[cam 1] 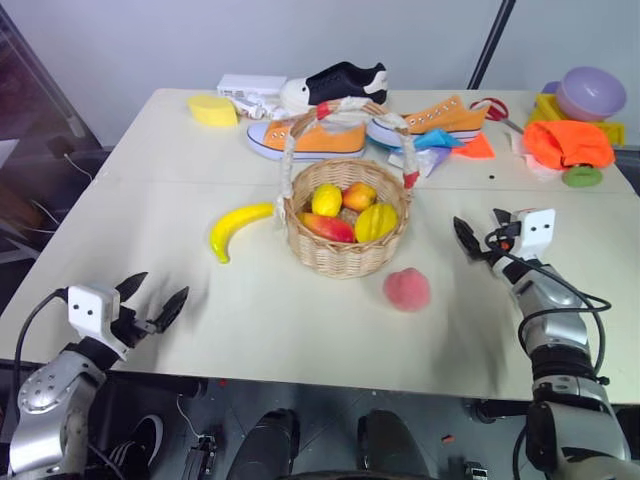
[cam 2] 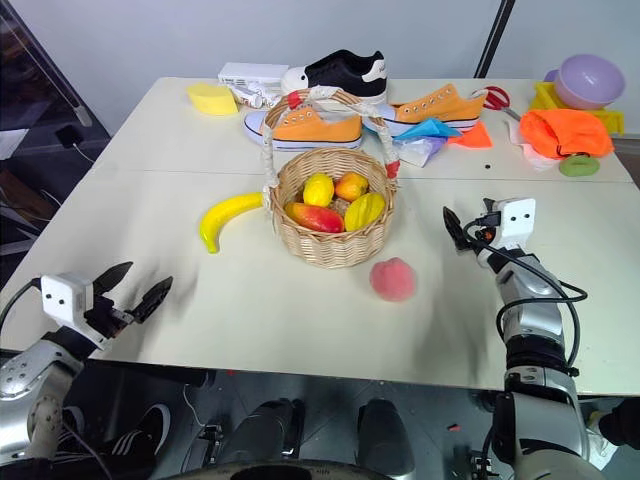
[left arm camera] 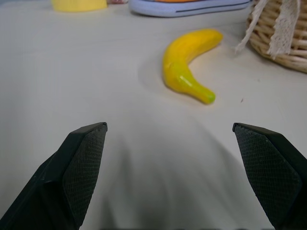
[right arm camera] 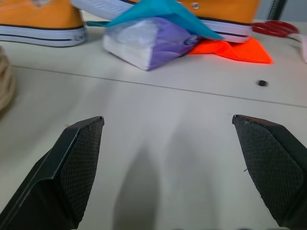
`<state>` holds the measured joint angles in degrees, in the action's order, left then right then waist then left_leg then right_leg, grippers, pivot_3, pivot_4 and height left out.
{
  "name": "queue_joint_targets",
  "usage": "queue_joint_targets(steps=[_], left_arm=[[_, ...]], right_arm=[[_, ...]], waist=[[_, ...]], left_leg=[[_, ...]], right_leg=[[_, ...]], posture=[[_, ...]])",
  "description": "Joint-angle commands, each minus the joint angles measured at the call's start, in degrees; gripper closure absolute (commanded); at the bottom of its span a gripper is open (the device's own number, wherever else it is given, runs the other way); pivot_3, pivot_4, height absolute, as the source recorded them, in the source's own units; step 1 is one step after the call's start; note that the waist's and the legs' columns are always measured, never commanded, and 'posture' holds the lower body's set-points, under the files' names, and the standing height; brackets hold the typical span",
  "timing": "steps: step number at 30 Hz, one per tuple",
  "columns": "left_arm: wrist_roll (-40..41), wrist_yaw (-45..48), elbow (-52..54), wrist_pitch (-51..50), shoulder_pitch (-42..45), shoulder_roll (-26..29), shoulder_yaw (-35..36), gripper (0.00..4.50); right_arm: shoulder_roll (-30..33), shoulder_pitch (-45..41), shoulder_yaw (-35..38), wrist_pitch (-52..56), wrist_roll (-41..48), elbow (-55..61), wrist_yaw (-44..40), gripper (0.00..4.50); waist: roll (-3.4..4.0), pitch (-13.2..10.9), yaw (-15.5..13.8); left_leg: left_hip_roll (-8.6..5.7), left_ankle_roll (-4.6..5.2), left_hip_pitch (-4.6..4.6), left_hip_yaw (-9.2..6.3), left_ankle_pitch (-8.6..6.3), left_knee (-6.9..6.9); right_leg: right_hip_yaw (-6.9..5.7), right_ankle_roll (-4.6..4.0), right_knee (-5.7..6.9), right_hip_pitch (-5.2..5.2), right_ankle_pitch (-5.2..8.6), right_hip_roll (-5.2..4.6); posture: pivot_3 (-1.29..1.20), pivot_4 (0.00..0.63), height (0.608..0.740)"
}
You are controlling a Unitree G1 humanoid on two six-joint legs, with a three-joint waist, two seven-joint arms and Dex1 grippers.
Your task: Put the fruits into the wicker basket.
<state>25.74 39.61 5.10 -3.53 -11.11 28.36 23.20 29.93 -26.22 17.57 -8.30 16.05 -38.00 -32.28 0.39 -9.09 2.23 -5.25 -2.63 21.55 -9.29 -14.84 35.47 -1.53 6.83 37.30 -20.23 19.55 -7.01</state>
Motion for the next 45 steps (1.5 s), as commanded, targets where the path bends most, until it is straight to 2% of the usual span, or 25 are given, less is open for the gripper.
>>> queue_joint_targets(steps=[1,4,11,32,36,39,41,43,45], left_arm=[[-0.4,0.3,1.5,1.6,-0.8,-0.1,-0.1,0.00],[-0.4,-0.8,1.4,-1.2,-0.8,0.1,-0.6,0.00],[-0.2,1.6,1.3,3.4,-0.9,-0.2,-0.6,0.00],[0.5,5.5,1.8,7.3,-1.0,0.1,-1.9,0.00],[2.1,9.6,5.9,7.3,-2.4,1.0,-3.5,0.00],[4.0,14.0,10.5,5.5,-3.8,3.3,-5.3,0.00],[5.0,15.1,12.4,4.5,-4.1,4.1,-6.0,0.00],[4.7,16.4,13.5,4.2,-3.2,4.8,-8.1,0.00],[4.0,17.0,13.4,4.4,-1.9,4.9,-9.6,0.00]], right_arm=[[0.6,-1.4,1.5,-1.4,0.8,-0.2,0.2,0.02],[0.1,-1.2,1.3,-2.2,0.3,-1.0,0.1,0.02],[0.3,-2.1,1.3,-4.4,0.1,-4.0,-0.5,0.02],[0.1,-2.7,2.3,-6.4,2.6,-7.0,-5.0,0.02],[1.0,-0.6,1.7,-2.5,6.6,-0.6,-13.0,0.02],[4.7,3.5,1.7,7.2,12.8,12.0,-21.1,0.02],[6.7,5.3,1.9,13.0,15.3,18.2,-22.7,0.02],[12.5,7.4,0.7,22.5,18.2,27.2,-25.8,0.02],[18.4,10.7,-1.8,26.0,17.5,35.7,-30.4,0.02]], waist=[[0.00,0.0,0.1],[0.00,0.0,0.2],[-0.01,0.0,0.1],[-0.01,0.0,0.1],[-0.02,0.0,0.1],[-0.01,0.0,-0.1],[0.03,0.0,-0.5],[0.06,0.0,-0.8],[0.12,-0.1,-1.4]], left_leg=[[0.00,0.00,0.00,0.00,0.00,0.00],[0.05,0.01,-0.02,0.05,-0.01,-0.06],[0.06,0.00,-0.02,0.09,0.00,-0.07],[0.08,0.00,-0.03,0.15,0.00,-0.10],[0.09,0.01,-0.02,0.15,-0.01,-0.11],[0.10,0.03,0.00,0.14,-0.01,-0.12],[0.10,0.08,0.03,0.14,-0.04,-0.15],[0.10,0.17,0.01,0.15,-0.10,-0.15],[0.10,0.23,0.06,0.20,-0.13,-0.16]], right_leg=[[0.00,0.00,0.00,0.00,0.00,0.00],[0.01,-0.01,0.01,-0.03,-0.01,0.03],[0.06,-0.02,0.01,-0.05,-0.02,0.04],[0.12,-0.02,0.01,-0.08,-0.02,0.05],[0.12,-0.02,0.00,-0.08,-0.02,0.05],[0.14,-0.02,-0.03,-0.08,-0.02,0.04],[0.20,-0.02,-0.12,-0.09,-0.02,0.03],[0.21,-0.06,-0.12,-0.09,-0.04,0.03],[0.24,-0.08,-0.17,-0.16,-0.05,0.02]], posture=[[0.00,0.150,0.740],[0.00,0.150,0.740],[0.00,0.150,0.740],[0.00,0.150,0.740],[0.00,0.150,0.740],[0.00,0.150,0.740],[0.00,0.150,0.740],[0.00,0.150,0.740],[0.00,0.150,0.740]])
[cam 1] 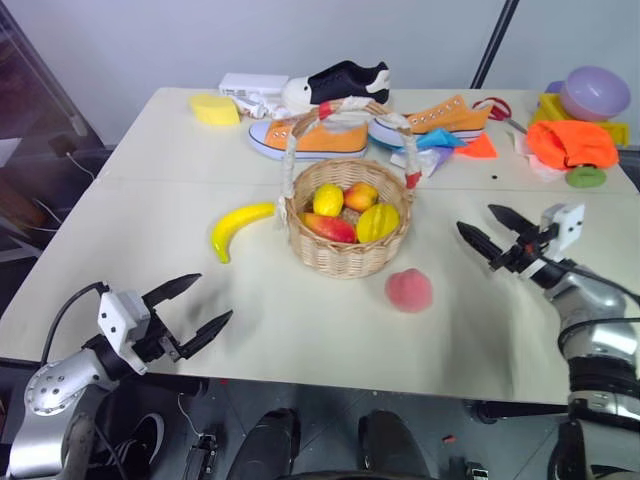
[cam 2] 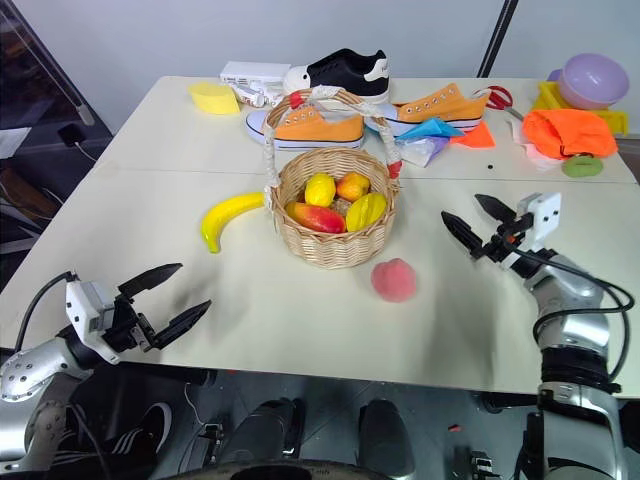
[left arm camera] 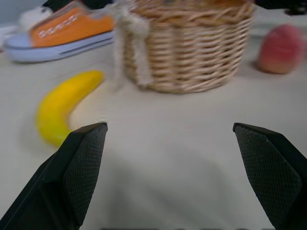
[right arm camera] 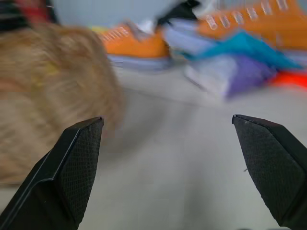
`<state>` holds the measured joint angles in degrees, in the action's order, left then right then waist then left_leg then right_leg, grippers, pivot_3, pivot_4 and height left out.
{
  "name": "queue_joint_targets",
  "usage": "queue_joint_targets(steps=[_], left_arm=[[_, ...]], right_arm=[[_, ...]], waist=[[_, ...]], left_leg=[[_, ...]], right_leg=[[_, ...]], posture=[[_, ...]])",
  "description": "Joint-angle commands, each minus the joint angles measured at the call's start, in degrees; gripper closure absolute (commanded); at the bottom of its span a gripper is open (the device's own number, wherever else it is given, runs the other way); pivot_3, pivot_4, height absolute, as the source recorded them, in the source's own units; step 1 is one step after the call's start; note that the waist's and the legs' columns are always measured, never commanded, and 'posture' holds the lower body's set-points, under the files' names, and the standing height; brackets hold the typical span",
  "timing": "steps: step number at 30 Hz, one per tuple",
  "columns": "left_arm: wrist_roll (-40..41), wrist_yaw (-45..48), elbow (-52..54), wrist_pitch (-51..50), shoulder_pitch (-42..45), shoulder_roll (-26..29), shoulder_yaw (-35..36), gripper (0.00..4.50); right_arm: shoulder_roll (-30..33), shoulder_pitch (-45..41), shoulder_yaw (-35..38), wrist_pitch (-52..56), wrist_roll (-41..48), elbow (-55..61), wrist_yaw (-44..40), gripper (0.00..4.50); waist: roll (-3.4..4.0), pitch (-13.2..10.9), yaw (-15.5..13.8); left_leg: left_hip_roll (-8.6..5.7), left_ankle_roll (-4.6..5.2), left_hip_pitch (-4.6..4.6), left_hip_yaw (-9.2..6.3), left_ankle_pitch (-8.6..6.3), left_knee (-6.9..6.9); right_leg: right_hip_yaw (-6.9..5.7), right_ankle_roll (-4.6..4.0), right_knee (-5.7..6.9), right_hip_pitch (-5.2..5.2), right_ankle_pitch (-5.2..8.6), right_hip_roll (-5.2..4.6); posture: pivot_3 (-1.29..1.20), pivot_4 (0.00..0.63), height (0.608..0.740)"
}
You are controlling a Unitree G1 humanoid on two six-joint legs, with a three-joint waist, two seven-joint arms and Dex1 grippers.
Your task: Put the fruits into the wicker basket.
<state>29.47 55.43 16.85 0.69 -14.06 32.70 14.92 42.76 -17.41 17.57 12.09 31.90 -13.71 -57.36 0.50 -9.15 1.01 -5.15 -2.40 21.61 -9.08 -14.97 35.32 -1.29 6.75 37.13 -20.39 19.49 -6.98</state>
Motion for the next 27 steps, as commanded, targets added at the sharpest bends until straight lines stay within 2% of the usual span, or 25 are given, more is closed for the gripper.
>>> queue_joint_targets(steps=[1,3,8,12,22,27], left_arm=[[0.2,1.2,1.5,0.1,1.4,0.6,-1.6,0.00],[-0.1,1.3,0.8,0.2,2.3,0.5,-2.3,0.00],[-0.3,2.5,0.3,0.1,4.2,0.4,-4.8,0.00],[0.0,4.5,0.6,-0.5,4.7,1.1,-6.7,0.00],[2.9,5.7,3.4,-4.1,4.4,1.7,-7.3,0.00],[2.4,4.6,3.8,-3.6,3.3,1.1,-6.8,0.00]], right_arm=[[6.9,2.9,-2.3,6.3,1.6,13.8,-6.4,0.02],[9.0,4.3,-1.5,13.3,6.0,18.4,-6.5,0.02],[10.9,12.1,-4.8,11.7,-0.1,30.1,-5.6,0.02],[8.2,15.7,-8.7,10.4,-3.5,34.2,-2.6,0.02],[3.1,12.1,-11.9,4.0,-10.8,29.5,2.8,0.02],[2.8,11.8,-13.5,5.3,-11.4,27.8,2.2,0.02]], waist=[[-0.02,0.0,-0.3],[-0.25,0.0,-0.3],[-0.47,-0.1,-0.5],[-0.60,-0.2,-0.5],[-0.78,-0.3,-0.5],[-0.78,-0.3,-0.4]], left_leg=[[0.01,0.05,0.00,0.01,-0.03,-0.03],[0.09,0.06,0.02,0.00,-0.05,-0.04],[0.08,0.06,0.16,0.01,-0.05,0.00],[0.06,0.06,0.24,-0.01,-0.05,0.03],[0.07,0.05,0.23,-0.05,-0.04,0.04],[0.06,0.01,0.22,-0.05,-0.02,0.04]], right_leg=[[0.01,0.00,-0.03,-0.01,0.00,0.00],[-0.01,0.00,-0.07,-0.01,0.00,0.08],[-0.04,0.00,-0.14,-0.07,-0.01,0.07],[-0.11,0.04,-0.12,-0.13,-0.03,0.06],[-0.14,0.03,-0.10,-0.12,-0.05,0.09],[-0.14,0.03,-0.10,-0.12,-0.05,0.09]], posture=[[0.00,0.150,0.740],[0.00,0.150,0.740],[0.00,0.150,0.740],[0.00,0.150,0.740],[0.00,0.150,0.740],[0.00,0.150,0.740]])
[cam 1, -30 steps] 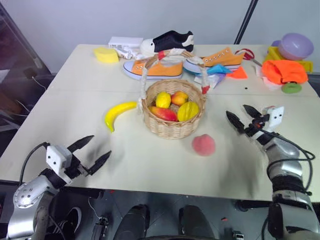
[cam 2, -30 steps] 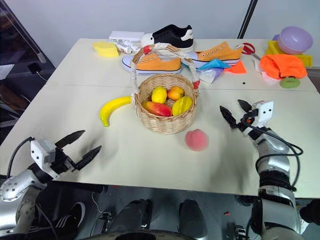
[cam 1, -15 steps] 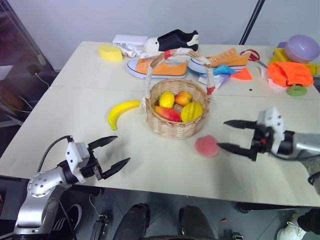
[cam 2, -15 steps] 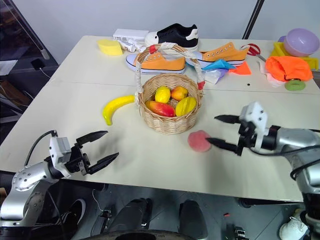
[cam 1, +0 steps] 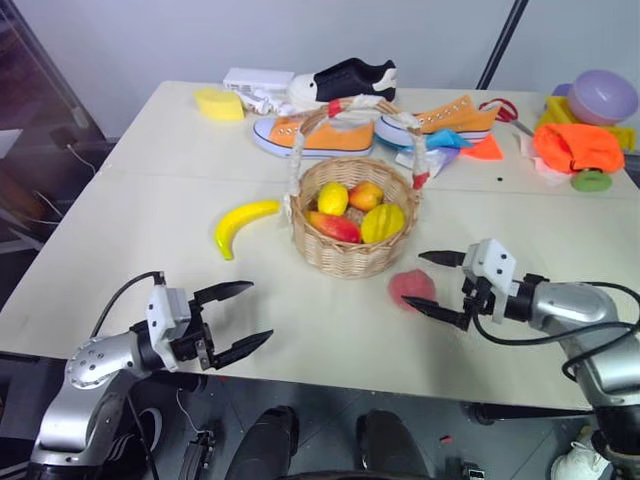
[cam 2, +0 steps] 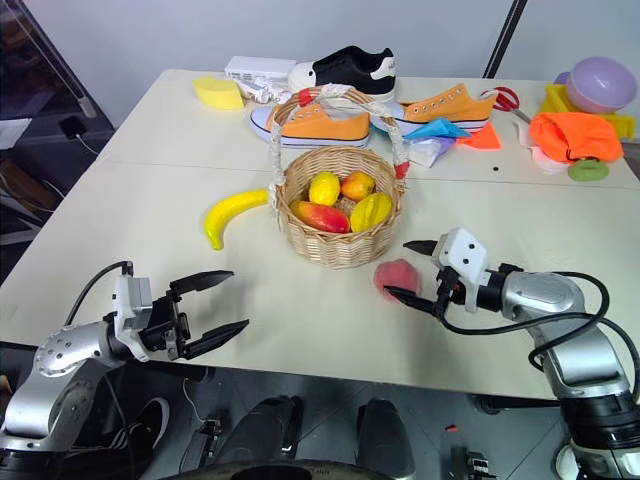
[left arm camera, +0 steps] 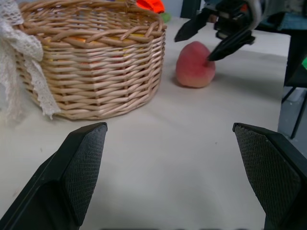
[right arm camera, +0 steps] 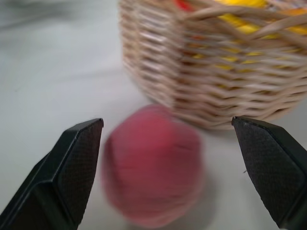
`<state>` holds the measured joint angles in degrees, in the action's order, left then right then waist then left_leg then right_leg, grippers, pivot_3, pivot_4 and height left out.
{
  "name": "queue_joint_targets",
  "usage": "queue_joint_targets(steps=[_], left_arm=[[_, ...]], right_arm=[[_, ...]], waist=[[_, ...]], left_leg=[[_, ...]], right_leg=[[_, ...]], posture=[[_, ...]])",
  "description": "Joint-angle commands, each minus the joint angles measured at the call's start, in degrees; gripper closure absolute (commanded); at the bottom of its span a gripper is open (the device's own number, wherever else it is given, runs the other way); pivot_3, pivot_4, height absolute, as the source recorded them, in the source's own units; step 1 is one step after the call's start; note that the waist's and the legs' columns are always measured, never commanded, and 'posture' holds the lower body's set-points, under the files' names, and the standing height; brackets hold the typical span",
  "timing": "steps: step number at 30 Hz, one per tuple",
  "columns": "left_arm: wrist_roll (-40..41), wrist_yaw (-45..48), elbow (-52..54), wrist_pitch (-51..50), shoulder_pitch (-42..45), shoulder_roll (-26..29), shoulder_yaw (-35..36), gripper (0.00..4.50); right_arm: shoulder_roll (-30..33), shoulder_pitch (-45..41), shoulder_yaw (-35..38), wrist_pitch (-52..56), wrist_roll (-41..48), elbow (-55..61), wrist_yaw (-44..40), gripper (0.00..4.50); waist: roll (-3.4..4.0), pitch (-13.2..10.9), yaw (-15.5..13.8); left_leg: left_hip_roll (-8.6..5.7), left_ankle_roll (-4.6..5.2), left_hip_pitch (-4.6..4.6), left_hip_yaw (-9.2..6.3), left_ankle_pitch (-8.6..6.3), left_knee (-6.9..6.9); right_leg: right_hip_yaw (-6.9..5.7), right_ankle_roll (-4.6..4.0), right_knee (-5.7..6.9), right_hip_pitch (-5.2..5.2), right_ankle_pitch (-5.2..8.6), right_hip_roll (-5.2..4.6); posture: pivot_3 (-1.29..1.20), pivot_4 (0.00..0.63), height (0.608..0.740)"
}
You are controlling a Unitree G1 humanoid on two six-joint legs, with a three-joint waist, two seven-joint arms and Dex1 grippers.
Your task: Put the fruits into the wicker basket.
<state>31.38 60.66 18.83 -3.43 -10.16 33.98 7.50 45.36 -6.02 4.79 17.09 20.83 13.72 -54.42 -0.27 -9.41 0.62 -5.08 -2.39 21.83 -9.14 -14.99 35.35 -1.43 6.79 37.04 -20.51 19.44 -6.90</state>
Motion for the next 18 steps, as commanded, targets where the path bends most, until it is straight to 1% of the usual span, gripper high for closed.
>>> queue_joint_targets(steps=[1,4,12,16,18], left_arm=[[0.4,-0.6,1.9,0.6,-0.8,-0.3,0.6,0.00],[0.5,-1.0,1.9,0.8,-1.2,-0.6,0.7,0.00],[0.5,-2.0,2.2,1.4,-2.0,-1.2,0.9,0.00],[0.5,-2.8,2.2,1.5,-2.1,-1.4,1.1,0.00],[0.4,-3.1,2.1,1.7,-2.1,-1.5,1.2,0.00]], right_arm=[[0.1,0.6,-1.3,0.5,-0.5,0.2,-0.9,0.02],[-0.1,0.0,-2.2,3.0,0.2,-0.5,-1.2,0.02],[0.5,-0.4,-4.7,3.1,-1.8,-3.0,-2.0,0.02],[0.5,-1.0,-3.7,4.2,-0.2,-2.9,-2.5,0.02],[1.2,-1.1,-4.0,3.3,-1.2,-3.5,-3.0,0.02]], waist=[[-0.01,0.0,-0.1],[-0.01,0.0,0.0],[-0.05,0.0,0.0],[-0.05,0.0,0.0],[-0.04,0.0,0.0]], left_leg=[[0.00,-0.01,0.01,-0.01,0.00,0.00],[0.00,0.00,0.00,-0.02,0.00,0.00],[0.00,0.05,-0.04,-0.02,-0.03,0.06],[-0.01,0.05,-0.02,-0.02,-0.03,0.09],[0.00,0.05,-0.01,-0.02,-0.03,0.09]], right_leg=[[-0.01,0.00,0.00,0.00,0.00,0.00],[-0.02,0.00,0.00,0.02,0.00,0.00],[-0.02,-0.01,0.00,0.07,-0.01,0.00],[-0.01,-0.01,0.00,0.06,-0.01,0.00],[-0.02,-0.01,0.01,0.04,-0.01,0.00]], posture=[[0.00,0.150,0.740],[0.00,0.150,0.740],[0.00,0.150,0.740],[0.00,0.150,0.740],[0.00,0.150,0.740]])
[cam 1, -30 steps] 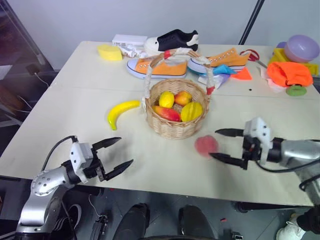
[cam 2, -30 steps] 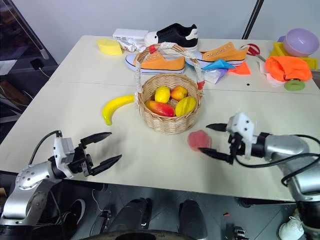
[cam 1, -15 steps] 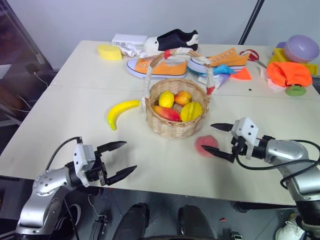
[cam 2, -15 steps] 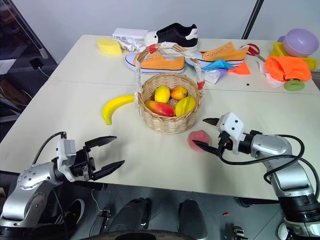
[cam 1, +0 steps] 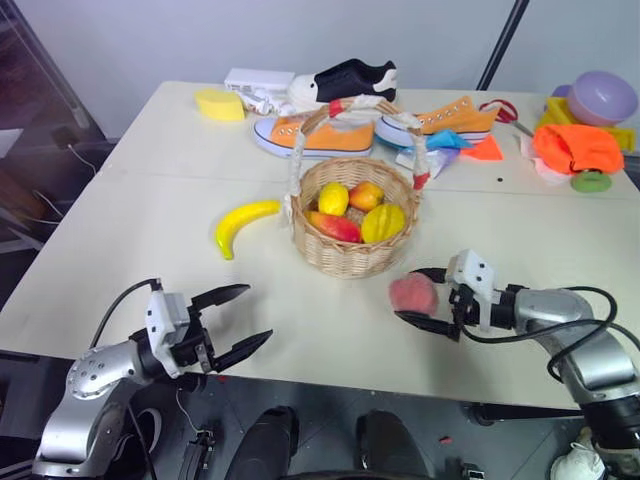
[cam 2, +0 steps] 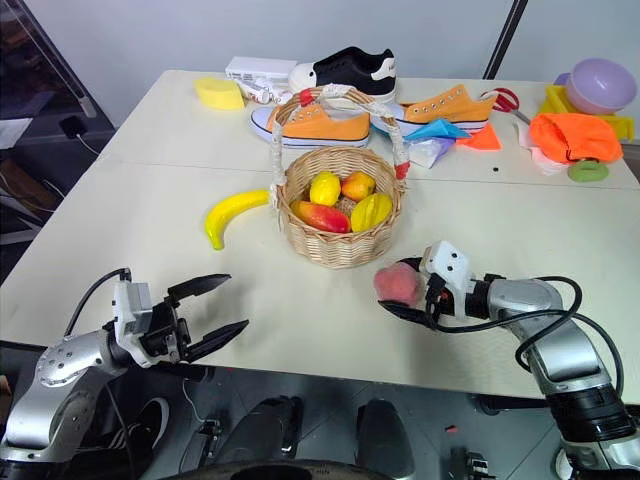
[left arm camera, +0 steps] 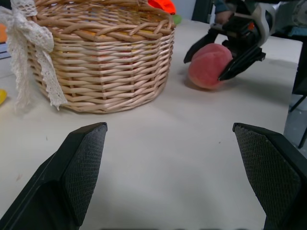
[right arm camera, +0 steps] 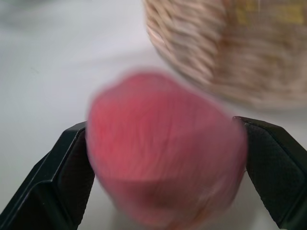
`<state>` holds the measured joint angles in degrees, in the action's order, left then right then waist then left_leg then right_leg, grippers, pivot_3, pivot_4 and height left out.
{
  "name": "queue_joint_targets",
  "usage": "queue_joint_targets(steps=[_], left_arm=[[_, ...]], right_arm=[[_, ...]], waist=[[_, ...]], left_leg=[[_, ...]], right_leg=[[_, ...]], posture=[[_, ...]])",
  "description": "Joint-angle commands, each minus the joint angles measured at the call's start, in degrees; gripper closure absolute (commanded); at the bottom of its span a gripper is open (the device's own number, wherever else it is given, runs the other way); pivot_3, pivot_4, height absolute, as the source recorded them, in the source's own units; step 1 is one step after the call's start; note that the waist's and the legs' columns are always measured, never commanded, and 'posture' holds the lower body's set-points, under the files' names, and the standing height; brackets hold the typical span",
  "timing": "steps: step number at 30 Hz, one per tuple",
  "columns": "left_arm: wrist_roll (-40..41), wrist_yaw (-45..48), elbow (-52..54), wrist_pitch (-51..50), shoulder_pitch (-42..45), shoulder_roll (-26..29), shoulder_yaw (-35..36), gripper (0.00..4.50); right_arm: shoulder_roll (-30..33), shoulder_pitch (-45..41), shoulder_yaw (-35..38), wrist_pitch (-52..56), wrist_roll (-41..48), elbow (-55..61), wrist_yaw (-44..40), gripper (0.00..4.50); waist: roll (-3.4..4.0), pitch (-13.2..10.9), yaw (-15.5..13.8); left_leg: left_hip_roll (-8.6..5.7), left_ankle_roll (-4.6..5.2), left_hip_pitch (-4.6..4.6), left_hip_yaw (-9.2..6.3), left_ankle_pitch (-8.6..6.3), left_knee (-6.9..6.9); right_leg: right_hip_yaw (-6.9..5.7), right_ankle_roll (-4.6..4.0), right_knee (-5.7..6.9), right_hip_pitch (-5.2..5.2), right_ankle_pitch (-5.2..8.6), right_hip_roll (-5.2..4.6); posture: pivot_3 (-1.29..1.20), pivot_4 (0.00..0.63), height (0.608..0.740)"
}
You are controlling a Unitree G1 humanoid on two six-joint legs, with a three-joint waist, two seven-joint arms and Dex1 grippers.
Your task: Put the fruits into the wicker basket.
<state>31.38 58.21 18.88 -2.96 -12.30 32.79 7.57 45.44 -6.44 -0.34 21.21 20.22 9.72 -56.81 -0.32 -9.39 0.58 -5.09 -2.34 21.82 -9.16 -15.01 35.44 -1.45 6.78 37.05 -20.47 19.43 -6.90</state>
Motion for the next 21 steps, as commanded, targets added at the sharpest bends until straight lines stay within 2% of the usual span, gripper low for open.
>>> queue_joint_targets(steps=[1,2,5,7,19,21], left_arm=[[0.4,-0.7,2.0,1.3,0.2,-0.4,1.1,0.00],[0.3,-0.8,1.9,1.4,0.3,-0.4,1.2,0.00],[0.4,-1.2,1.9,1.3,0.6,-0.5,1.2,0.00],[0.5,-1.3,1.8,1.2,0.6,-0.5,1.3,0.00],[0.3,-1.6,1.2,1.2,1.2,-0.4,1.5,0.00],[0.5,-1.7,1.2,1.0,1.3,-0.4,1.7,0.00]], right_arm=[[1.2,-0.7,1.1,-0.7,-0.6,0.2,-0.8,0.02],[1.1,-0.7,1.0,-0.6,-0.4,0.0,-0.9,0.02],[0.2,-1.1,1.6,-0.7,-0.3,-0.3,0.0,0.78],[-0.5,-1.3,2.2,0.2,1.0,0.6,0.2,1.60],[-1.3,-0.6,3.0,-0.1,2.2,1.8,0.0,1.60],[-1.0,-1.0,3.5,0.5,3.1,1.7,-0.6,1.08]], waist=[[0.00,0.0,0.0],[0.00,0.0,0.0],[0.00,0.0,0.0],[0.00,0.0,0.0],[0.00,0.0,0.0],[0.00,0.0,0.0]], left_leg=[[0.00,0.00,0.00,0.00,0.00,0.00],[0.00,0.00,0.00,0.00,0.00,0.00],[0.00,0.00,0.00,0.01,0.00,0.00],[0.00,-0.01,0.00,0.01,0.01,0.00],[0.00,-0.01,0.00,0.00,0.01,0.00],[0.00,-0.01,0.00,0.00,0.01,0.00]], right_leg=[[0.00,0.00,0.01,-0.01,0.00,0.00],[0.00,0.00,0.01,-0.01,0.00,0.00],[0.00,0.00,0.00,0.00,0.00,0.00],[0.00,0.00,0.01,0.00,0.00,0.00],[-0.01,0.00,0.01,0.00,0.00,0.01],[-0.01,0.00,0.01,0.00,0.00,0.00]], posture=[[0.00,0.150,0.740],[0.00,0.150,0.740],[0.00,0.150,0.740],[0.00,0.150,0.740],[0.00,0.150,0.740],[0.00,0.150,0.740]])
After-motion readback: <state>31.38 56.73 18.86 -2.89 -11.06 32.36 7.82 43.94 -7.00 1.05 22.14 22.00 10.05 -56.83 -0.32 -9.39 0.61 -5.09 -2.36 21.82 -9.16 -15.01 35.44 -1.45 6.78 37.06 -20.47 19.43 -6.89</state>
